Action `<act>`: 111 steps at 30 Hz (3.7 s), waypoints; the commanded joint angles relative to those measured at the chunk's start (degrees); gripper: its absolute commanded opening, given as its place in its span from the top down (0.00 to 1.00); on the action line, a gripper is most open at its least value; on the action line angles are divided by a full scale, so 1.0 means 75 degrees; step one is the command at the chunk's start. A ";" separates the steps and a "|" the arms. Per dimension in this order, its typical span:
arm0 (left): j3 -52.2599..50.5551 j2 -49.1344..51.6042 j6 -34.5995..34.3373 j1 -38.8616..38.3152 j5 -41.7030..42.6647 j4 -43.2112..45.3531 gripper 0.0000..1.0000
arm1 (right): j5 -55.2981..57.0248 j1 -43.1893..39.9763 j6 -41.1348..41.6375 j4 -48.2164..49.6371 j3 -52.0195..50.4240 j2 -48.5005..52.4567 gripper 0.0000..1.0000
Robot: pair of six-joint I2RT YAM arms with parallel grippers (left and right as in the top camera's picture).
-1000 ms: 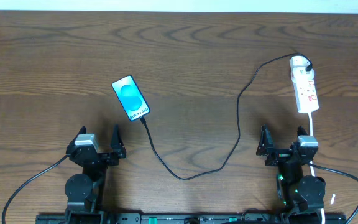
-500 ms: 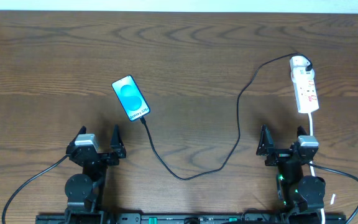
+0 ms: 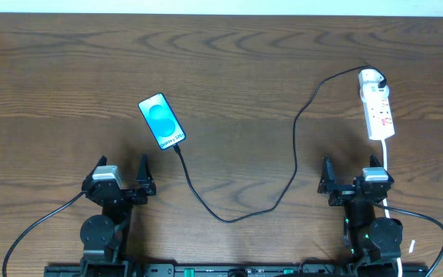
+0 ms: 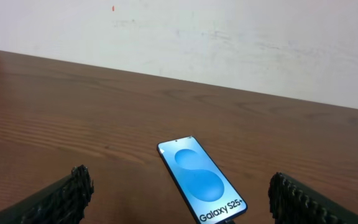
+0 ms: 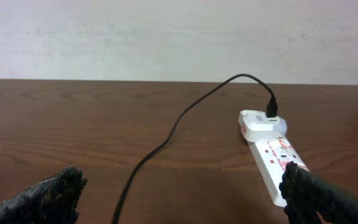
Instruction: Plug charger to phone and switch on socket
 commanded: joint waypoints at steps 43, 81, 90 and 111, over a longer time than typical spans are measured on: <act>-0.0119 -0.0052 0.0079 0.0032 -0.0102 -0.0312 0.07 | -0.0396 0.0047 0.0323 -0.0052 -0.0012 -0.0061 0.01; -0.0119 -0.0052 0.0079 0.0032 -0.0102 -0.0315 0.07 | -0.0396 0.0047 0.0323 -0.0052 -0.0012 -0.0061 0.01; -0.0119 -0.0052 0.0079 0.0032 -0.0102 -0.0315 0.07 | -0.0396 0.0047 0.0323 -0.0052 -0.0012 -0.0061 0.01; -0.0119 -0.0052 0.0079 0.0032 -0.0105 -0.0315 0.07 | -0.0396 0.0047 0.0323 -0.0052 -0.0012 -0.0061 0.01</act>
